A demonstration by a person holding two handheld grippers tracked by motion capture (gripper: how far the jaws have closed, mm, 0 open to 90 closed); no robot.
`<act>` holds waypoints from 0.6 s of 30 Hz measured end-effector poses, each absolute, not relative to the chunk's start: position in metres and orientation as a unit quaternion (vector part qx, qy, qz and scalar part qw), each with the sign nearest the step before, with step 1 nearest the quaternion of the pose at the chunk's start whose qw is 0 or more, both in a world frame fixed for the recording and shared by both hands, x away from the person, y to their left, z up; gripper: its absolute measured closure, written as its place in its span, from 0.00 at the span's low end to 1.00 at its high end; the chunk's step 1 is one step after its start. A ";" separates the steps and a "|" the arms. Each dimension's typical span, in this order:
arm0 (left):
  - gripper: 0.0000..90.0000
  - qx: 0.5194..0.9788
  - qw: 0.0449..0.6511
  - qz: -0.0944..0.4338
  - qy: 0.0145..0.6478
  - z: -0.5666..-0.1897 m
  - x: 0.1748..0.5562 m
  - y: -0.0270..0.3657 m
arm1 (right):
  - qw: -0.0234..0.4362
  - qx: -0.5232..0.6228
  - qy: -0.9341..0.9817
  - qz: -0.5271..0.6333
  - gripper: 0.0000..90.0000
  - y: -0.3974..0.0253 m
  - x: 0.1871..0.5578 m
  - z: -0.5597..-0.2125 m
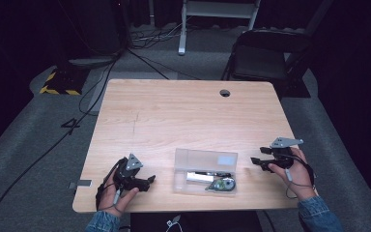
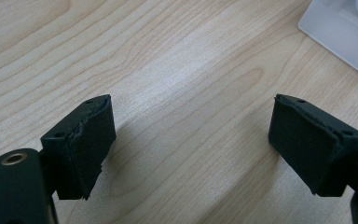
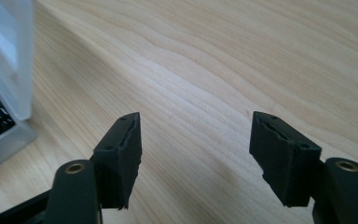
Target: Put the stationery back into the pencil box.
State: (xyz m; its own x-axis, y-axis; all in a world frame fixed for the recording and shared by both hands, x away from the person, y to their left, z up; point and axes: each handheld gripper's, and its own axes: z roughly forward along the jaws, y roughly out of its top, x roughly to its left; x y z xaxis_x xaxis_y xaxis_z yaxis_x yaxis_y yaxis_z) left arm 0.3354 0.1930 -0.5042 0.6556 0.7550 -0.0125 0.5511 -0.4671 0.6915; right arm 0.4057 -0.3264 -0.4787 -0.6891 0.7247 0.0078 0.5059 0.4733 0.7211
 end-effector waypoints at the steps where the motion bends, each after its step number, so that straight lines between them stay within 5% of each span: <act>1: 0.17 0.843 0.341 0.149 0.387 -0.504 0.335 0.193 | 0.151 0.365 0.845 0.361 0.38 -0.327 0.406 -0.481; 13: 0.17 0.842 0.342 0.148 0.390 -0.504 0.335 0.193 | 0.155 0.381 0.839 0.356 0.33 -0.328 0.411 -0.498; 18: 0.17 0.843 0.340 0.151 0.388 -0.504 0.335 0.193 | 0.167 0.375 0.836 0.364 0.16 -0.323 0.413 -0.504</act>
State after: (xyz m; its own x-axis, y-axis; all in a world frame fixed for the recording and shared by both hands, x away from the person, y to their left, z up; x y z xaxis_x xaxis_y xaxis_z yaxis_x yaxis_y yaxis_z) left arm 0.3354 0.1930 -0.5043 0.6531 0.7572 -0.0102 0.5519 -0.4669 0.6909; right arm 0.4129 -0.3230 -0.5040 -0.6628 0.7488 -0.0074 0.5053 0.4545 0.7335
